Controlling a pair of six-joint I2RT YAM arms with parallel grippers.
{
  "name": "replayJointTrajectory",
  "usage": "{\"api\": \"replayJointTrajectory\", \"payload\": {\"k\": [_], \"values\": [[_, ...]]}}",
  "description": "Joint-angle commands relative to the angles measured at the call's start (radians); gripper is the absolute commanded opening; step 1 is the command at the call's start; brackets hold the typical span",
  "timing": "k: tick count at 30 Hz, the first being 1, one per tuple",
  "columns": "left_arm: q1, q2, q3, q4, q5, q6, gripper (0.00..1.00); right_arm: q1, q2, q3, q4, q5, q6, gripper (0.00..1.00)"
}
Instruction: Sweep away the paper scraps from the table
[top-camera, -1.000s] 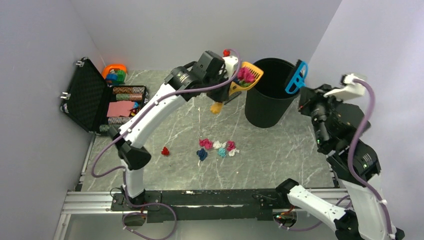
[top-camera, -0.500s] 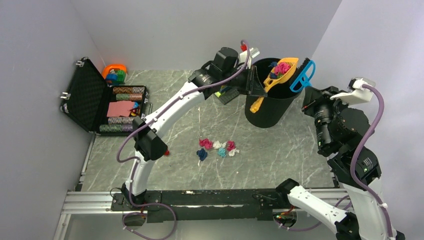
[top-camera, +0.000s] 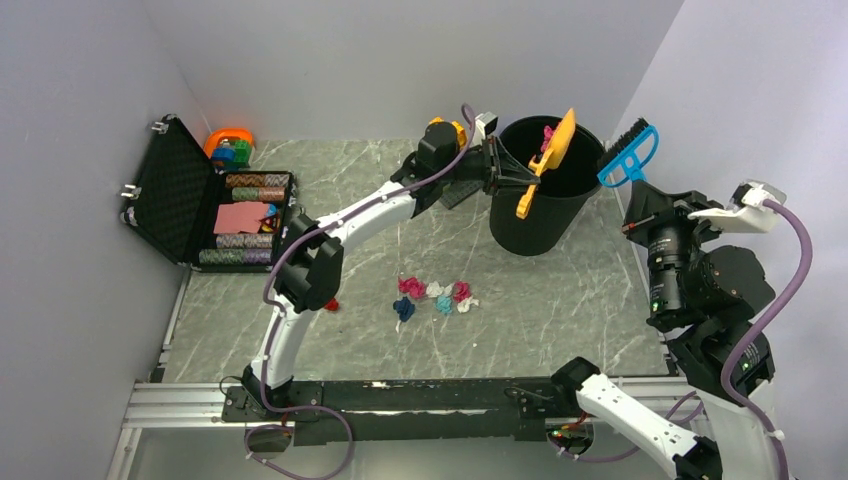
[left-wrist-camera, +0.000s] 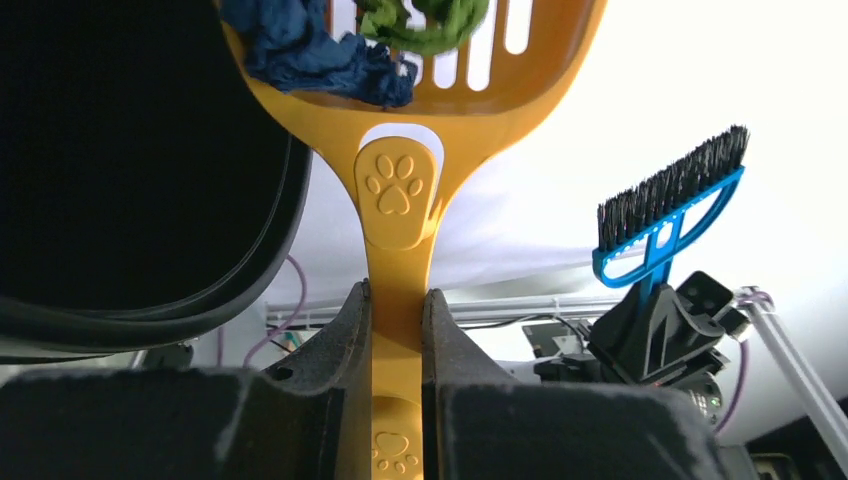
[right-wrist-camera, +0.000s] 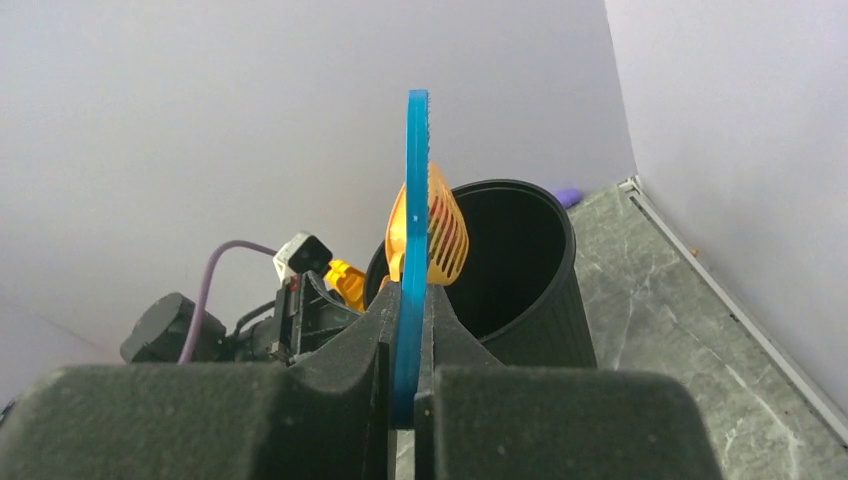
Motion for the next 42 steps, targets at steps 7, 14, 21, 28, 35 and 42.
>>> {"api": "replayJointTrajectory", "payload": {"k": [7,14,21,28,35,42], "values": [[-0.007,-0.021,-0.142,0.473,0.005,-0.376,0.0,0.0,0.009,-0.021,0.046,0.017,0.018,0.0],[-0.005,-0.046,-0.167,0.496,0.004,-0.383,0.0,0.0,0.011,-0.026,0.045,0.011,0.025,0.0],[-0.005,-0.101,-0.095,0.379,0.085,-0.197,0.0,-0.001,0.026,-0.011,0.03,-0.03,0.022,0.0],[0.023,-0.301,-0.076,-0.038,0.114,0.22,0.0,0.0,0.058,0.021,0.002,-0.15,-0.006,0.0],[0.095,-0.56,-0.092,-0.719,-0.13,0.857,0.0,0.0,0.099,0.036,-0.008,-0.357,-0.054,0.0],[0.199,-0.839,-0.221,-1.127,-0.665,1.143,0.0,0.0,0.263,0.062,-0.034,-0.731,-0.026,0.0]]}}
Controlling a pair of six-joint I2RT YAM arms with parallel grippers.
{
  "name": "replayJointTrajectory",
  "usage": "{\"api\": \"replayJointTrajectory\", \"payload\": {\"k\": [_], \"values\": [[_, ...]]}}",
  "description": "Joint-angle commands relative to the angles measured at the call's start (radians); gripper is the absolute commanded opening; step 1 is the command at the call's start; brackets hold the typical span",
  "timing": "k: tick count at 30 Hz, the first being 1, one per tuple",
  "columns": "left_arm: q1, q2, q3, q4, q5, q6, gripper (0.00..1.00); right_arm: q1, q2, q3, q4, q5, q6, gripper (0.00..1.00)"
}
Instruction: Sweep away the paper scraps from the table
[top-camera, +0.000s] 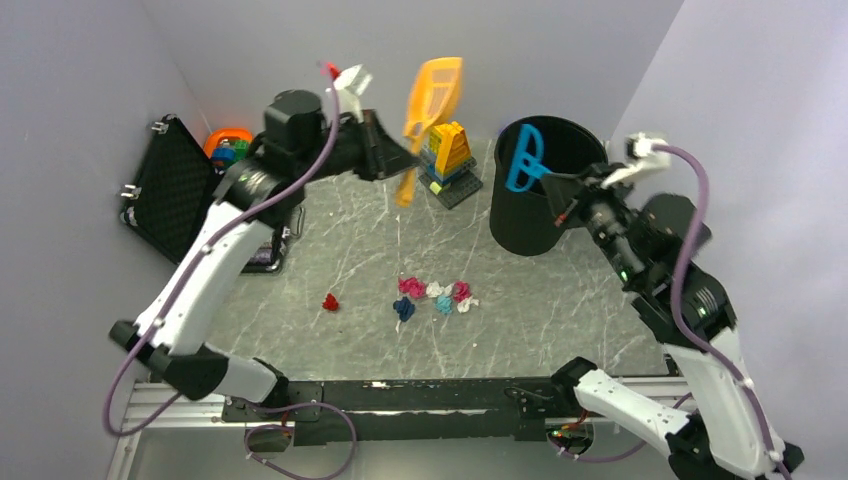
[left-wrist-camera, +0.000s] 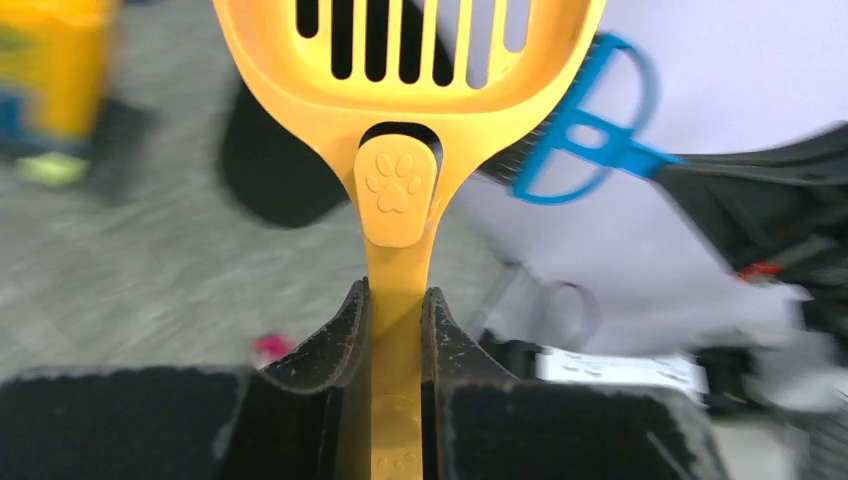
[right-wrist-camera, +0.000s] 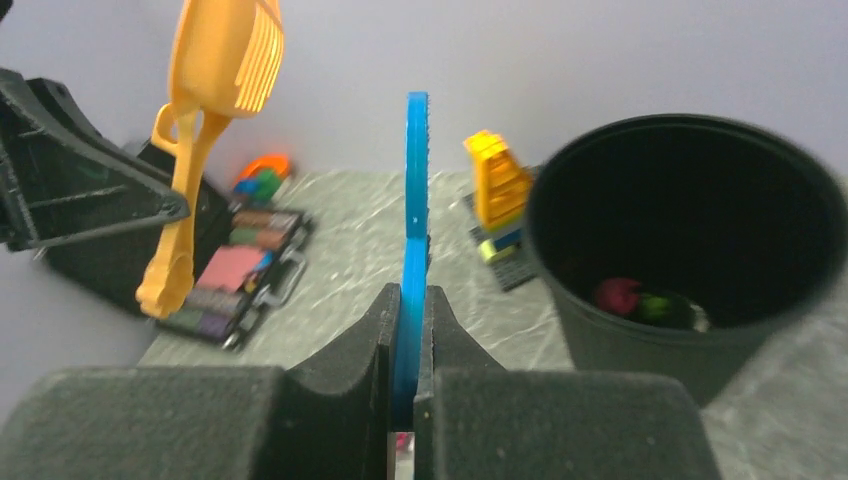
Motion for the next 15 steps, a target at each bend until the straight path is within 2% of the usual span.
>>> {"api": "replayJointTrajectory", "payload": {"k": [1,4,7,11,15], "values": [[0.054,-0.169,-0.115,-0.362,-0.466,0.29,0.0,0.003,0.171,0.054,-0.026,-0.318,0.051,0.0],[0.073,-0.287,-0.237,-0.422,-0.687,0.342,0.0,0.077,0.275,-0.023,0.06,-0.402,0.163,0.0],[0.09,-0.4,-0.399,-0.443,-0.936,0.339,0.0,0.212,0.341,-0.137,0.228,-0.38,0.254,0.0],[0.119,-0.478,-0.539,-0.498,-1.154,0.276,0.0,0.311,0.461,-0.203,0.422,-0.428,0.372,0.0],[0.147,-0.52,-0.65,-0.545,-1.306,0.197,0.0,0.433,0.606,-0.152,0.441,-0.356,0.388,0.0]]}}
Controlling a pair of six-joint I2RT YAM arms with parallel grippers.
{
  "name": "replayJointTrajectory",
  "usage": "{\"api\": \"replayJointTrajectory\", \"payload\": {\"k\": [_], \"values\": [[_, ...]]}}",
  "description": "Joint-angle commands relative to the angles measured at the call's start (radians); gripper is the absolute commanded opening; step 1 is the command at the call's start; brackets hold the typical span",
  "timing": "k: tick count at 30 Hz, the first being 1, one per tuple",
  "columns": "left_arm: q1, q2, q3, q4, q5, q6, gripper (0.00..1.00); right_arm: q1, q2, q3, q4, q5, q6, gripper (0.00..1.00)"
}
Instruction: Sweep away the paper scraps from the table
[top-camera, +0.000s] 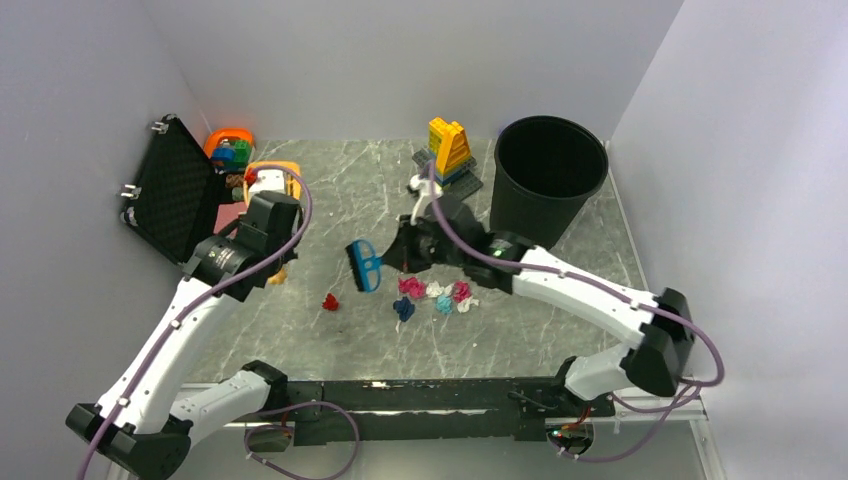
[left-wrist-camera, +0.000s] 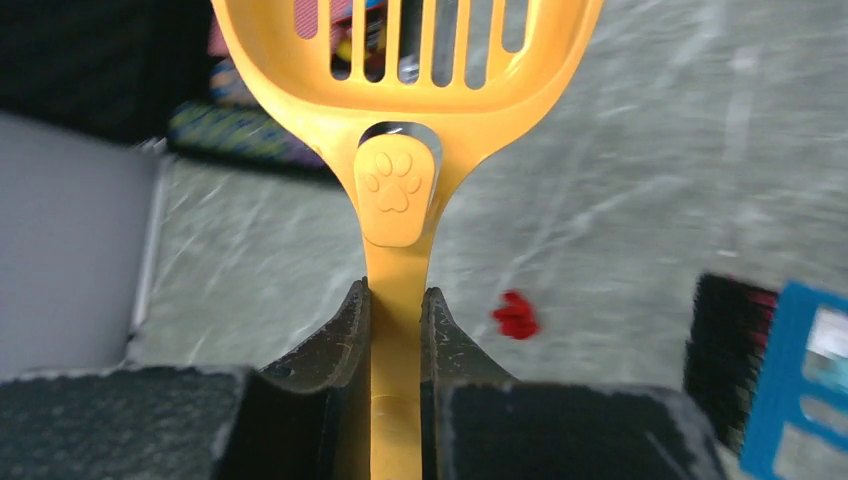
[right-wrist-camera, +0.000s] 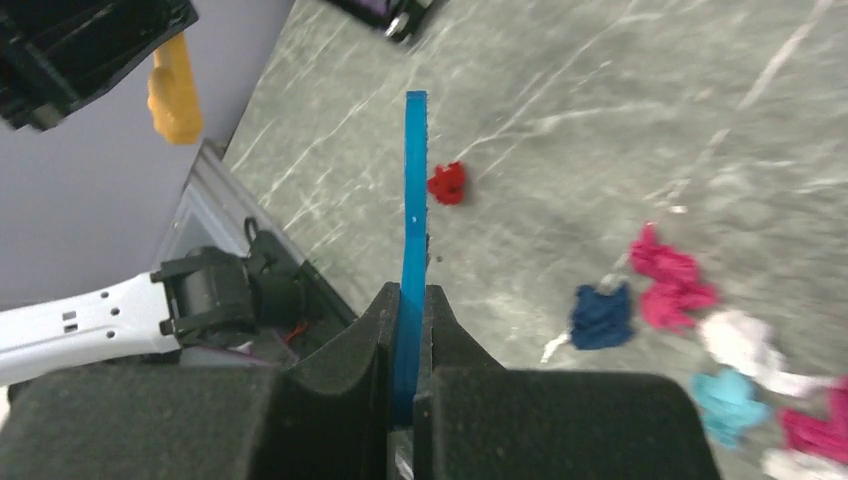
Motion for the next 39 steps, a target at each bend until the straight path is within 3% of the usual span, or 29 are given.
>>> {"api": "replayJointTrajectory", "payload": {"k": [1,7,13,16,20,22,25,30,39], "values": [[0.03,-0.044,-0.083,-0.075,-0.315,-0.086,0.0,0.102,0.084,0.063,0.19,0.013,0.091,0.0],[0.036,-0.07,-0.174,-0.123,-0.435,-0.221,0.0,0.159,0.277,0.08,0.309,-0.041,0.22,0.0],[0.042,-0.101,-0.216,-0.122,-0.448,-0.27,0.0,0.195,0.473,0.192,0.227,0.039,0.372,0.0],[0.043,-0.121,-0.236,-0.082,-0.426,-0.244,0.0,0.196,0.548,0.235,0.139,0.106,0.485,0.0],[0.043,-0.125,-0.258,-0.051,-0.394,-0.222,0.0,0.197,0.607,0.353,-0.2,0.297,0.58,0.0],[0.043,-0.114,-0.265,-0.038,-0.371,-0.208,0.0,0.196,0.606,0.394,-0.358,0.395,0.594,0.0],[0.043,-0.091,-0.27,-0.008,-0.329,-0.171,0.0,0.19,0.553,0.348,-0.467,0.467,0.582,0.0],[0.042,-0.077,-0.28,0.085,-0.16,-0.056,0.0,0.164,0.41,0.194,-0.517,0.5,0.558,0.0],[0.034,-0.031,-0.303,0.187,0.174,0.093,0.0,0.072,0.195,0.079,-0.596,0.541,0.404,0.0]]}}
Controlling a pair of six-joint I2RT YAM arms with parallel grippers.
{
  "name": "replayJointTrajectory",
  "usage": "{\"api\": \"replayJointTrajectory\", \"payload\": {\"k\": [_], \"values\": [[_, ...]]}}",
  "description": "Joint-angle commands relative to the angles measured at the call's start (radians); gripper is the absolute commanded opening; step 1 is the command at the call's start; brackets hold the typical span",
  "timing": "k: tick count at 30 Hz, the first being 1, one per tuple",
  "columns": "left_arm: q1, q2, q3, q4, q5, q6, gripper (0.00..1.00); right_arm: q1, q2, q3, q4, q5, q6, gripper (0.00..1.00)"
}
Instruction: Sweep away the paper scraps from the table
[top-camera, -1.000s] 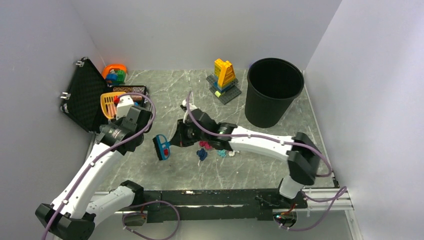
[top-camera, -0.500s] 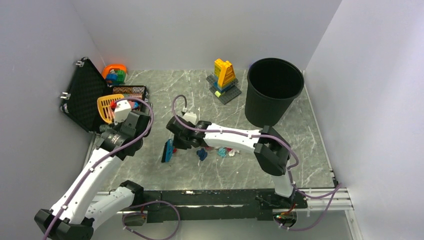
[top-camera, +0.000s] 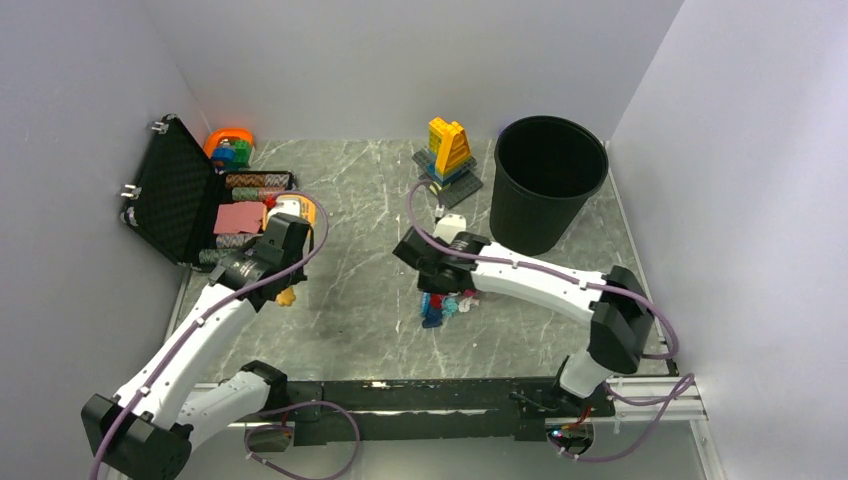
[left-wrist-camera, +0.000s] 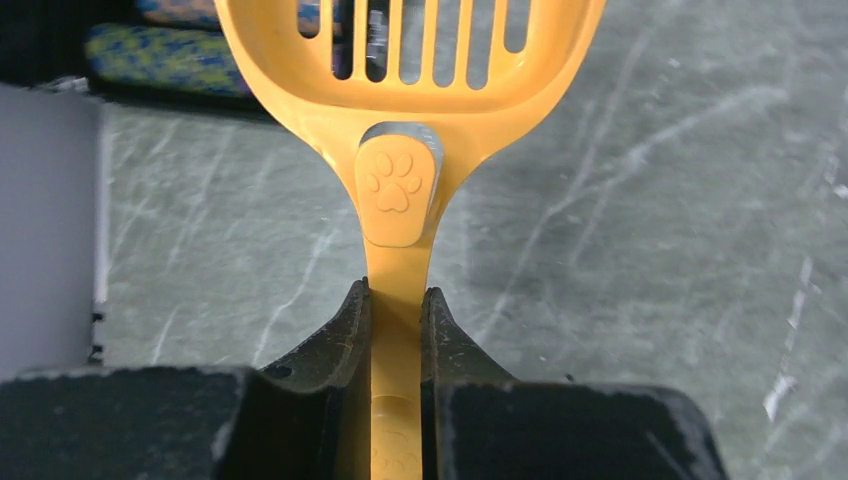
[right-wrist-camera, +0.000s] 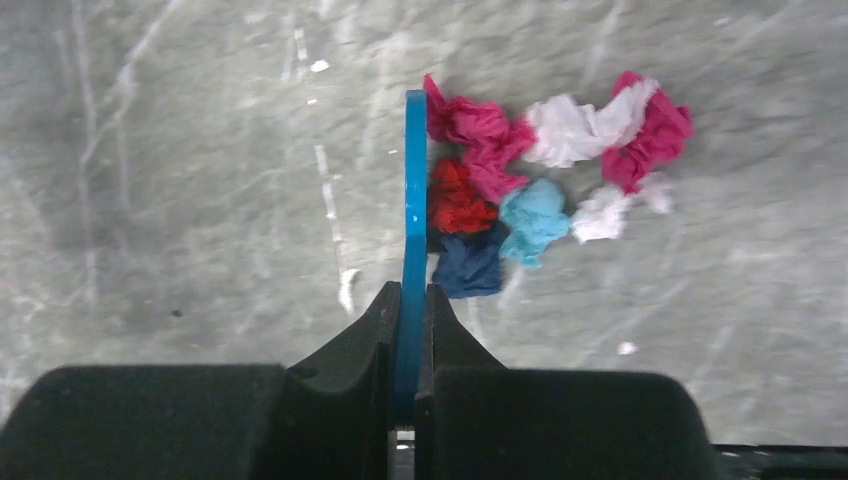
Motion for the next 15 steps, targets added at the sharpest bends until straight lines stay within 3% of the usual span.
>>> {"api": "replayJointTrajectory", "payload": {"k": [1,8,15], "values": [[-0.007,0.015,0.006,0.1,0.228,0.115,0.0,-0.06,-0.107,-0.045,-0.043,0.026,-0.152,0.0],[-0.047,0.003,-0.016,0.14,0.381,0.183,0.0,-0.069,-0.223,-0.029,0.068,-0.058,-0.357,0.0],[-0.21,0.118,0.047,0.042,0.321,0.16,0.0,-0.09,-0.263,0.034,-0.114,0.015,-0.394,0.0]]}}
